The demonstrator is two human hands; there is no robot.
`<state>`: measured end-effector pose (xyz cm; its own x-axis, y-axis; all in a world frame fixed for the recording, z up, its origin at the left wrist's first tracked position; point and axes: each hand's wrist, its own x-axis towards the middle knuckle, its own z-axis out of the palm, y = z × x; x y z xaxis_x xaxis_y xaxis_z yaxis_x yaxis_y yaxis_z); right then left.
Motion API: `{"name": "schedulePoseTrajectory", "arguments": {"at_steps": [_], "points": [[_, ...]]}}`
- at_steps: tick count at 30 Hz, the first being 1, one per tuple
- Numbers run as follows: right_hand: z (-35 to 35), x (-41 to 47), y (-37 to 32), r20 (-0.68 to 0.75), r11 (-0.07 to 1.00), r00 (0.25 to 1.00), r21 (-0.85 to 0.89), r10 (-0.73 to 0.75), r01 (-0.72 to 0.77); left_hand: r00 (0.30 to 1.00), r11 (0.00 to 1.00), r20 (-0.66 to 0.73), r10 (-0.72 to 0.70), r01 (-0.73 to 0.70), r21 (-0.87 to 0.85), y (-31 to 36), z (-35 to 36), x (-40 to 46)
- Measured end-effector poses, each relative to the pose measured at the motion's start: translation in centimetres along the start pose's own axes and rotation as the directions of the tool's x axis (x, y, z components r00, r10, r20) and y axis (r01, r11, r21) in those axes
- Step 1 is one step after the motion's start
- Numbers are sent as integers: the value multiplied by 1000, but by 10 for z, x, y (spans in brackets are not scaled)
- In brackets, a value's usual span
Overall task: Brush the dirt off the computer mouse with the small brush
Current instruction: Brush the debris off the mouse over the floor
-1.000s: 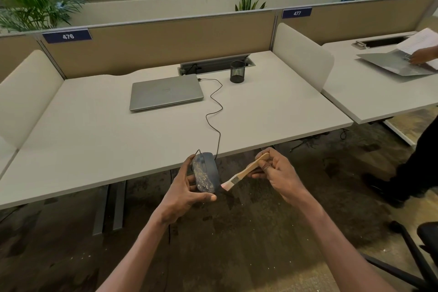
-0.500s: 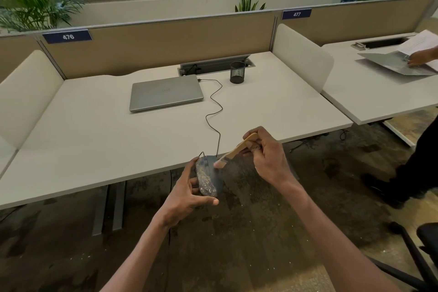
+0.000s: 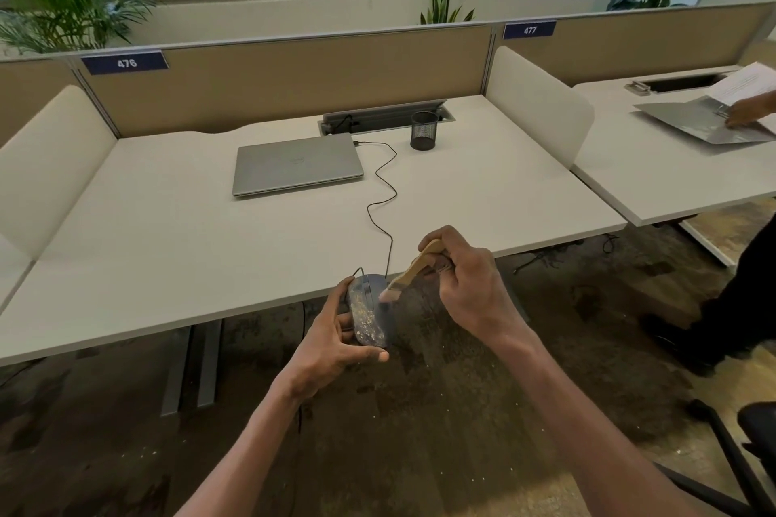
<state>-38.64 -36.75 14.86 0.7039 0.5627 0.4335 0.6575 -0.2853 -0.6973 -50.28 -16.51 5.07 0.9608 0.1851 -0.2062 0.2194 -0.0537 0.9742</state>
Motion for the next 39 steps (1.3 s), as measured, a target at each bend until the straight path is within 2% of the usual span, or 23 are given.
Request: {"name": "schedulePoseTrajectory", "arguments": {"at_steps": [5, 11, 16, 23, 29, 35, 39], "points": [[2, 4, -2, 95, 999, 995, -34, 14, -11, 1000, 1000, 10, -10, 10, 7, 3, 3, -1], [8, 9, -7, 13, 1000, 1000, -4, -27, 28, 1000, 1000, 15, -19, 19, 9, 5, 7, -2], [9, 15, -8, 85, 998, 996, -61, -16, 21, 999, 1000, 23, -23, 22, 20, 7, 6, -1], [15, 24, -9, -3, 995, 999, -95, -36, 35, 1000, 999, 15, -15, 14, 49, 7, 6, -1], [16, 27, -9, 39, 992, 999, -123, -29, 33, 1000, 999, 26, -4, 4, 32, 7, 1, 1], [18, 28, -7, -6, 995, 1000, -104, -9, 8, 1000, 1000, 27, 5, -6, 22, 4, 1, 1], [16, 27, -4, 20, 992, 1000, -124, -14, 16, 1000, 1000, 22, 10, -10, 15, 4, -3, 4]]}}
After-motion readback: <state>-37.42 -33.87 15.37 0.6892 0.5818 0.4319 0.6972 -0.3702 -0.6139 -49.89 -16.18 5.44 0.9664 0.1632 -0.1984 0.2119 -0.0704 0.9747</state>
